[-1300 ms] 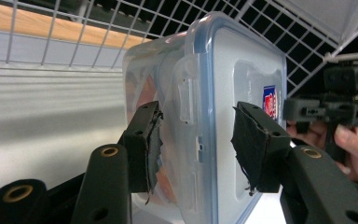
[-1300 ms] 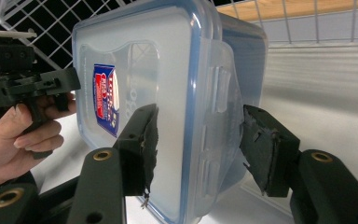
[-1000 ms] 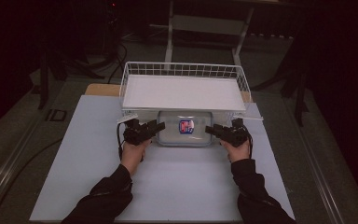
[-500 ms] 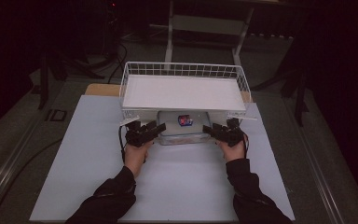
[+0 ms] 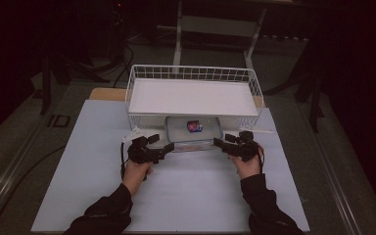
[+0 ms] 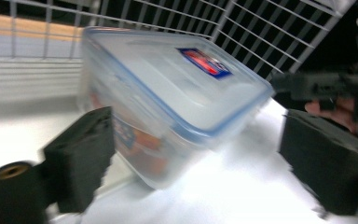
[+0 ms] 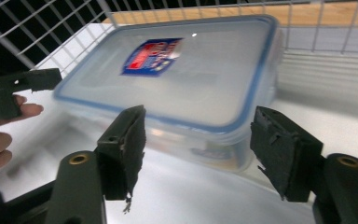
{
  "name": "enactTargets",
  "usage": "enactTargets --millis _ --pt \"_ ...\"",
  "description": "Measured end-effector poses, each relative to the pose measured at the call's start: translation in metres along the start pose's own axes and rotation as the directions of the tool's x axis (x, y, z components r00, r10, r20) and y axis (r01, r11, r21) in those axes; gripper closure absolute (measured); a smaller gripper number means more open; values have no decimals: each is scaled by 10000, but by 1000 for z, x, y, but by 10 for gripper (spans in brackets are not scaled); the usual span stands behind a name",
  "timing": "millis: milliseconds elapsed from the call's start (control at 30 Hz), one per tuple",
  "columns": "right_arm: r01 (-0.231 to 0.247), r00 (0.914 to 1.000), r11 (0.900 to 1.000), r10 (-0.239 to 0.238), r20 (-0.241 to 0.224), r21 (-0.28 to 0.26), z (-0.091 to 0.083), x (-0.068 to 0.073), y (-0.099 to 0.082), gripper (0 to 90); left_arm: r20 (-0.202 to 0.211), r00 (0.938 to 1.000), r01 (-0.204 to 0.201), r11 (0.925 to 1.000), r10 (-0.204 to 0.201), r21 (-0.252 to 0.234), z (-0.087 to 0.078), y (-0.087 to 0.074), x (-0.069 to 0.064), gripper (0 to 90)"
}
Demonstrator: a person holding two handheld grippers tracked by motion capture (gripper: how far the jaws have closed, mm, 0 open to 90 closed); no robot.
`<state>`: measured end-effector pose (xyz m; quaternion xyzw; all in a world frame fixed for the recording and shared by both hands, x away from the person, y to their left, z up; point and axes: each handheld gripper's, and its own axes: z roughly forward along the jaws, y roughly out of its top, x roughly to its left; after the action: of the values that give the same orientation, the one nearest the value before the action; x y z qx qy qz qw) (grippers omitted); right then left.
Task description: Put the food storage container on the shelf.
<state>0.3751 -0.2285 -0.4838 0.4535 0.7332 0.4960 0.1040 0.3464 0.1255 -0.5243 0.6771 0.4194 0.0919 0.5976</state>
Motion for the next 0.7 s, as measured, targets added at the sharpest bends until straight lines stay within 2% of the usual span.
enactTargets --millis 33,67,100,133,267,400,467,533,567,700 --pt "137 9999 9999 -137 -42 -13 -1 3 -1 361 -10 9999 -165 9997 165 157 -2 -1 -3 45" --pt "137 9999 9999 -137 -42 -13 -1 3 -1 361 -10 9999 -165 9997 165 157 -2 -1 -3 14" --pt "281 9996 9996 -281 -83 12 -2 6 -3 373 231 9988 -447 9983 438 365 -7 -1 -9 14" --pt "563 9984 9984 -563 -65 32 -3 14 -7 382 250 9974 -690 9963 677 516 -10 -1 -12 9" --pt "666 9972 9977 -663 -346 89 -2 26 -14 439 578 9913 -1209 9919 1184 402 -24 -1 -26 9" --pt "938 9950 9952 -927 -367 288 5 36 -19 527 714 9892 -1308 9908 1280 360 -38 -2 -32 8" --pt "981 9943 9945 -965 -444 355 8 39 -20 602 717 9887 -1344 9903 1317 340 -43 -4 -35 8" --pt "1027 9939 9940 -1011 -442 362 10 41 -21 619 758 9882 -1361 9901 1331 346 -47 -6 -36 8" --pt "1109 9930 9927 -1088 -450 472 14 43 -21 686 755 9877 -1396 9896 1367 339 -48 -6 -36 8" --pt "1217 9919 9908 -1193 -435 589 20 46 -23 764 580 9885 -1419 9893 1398 343 -52 -11 -35 8"
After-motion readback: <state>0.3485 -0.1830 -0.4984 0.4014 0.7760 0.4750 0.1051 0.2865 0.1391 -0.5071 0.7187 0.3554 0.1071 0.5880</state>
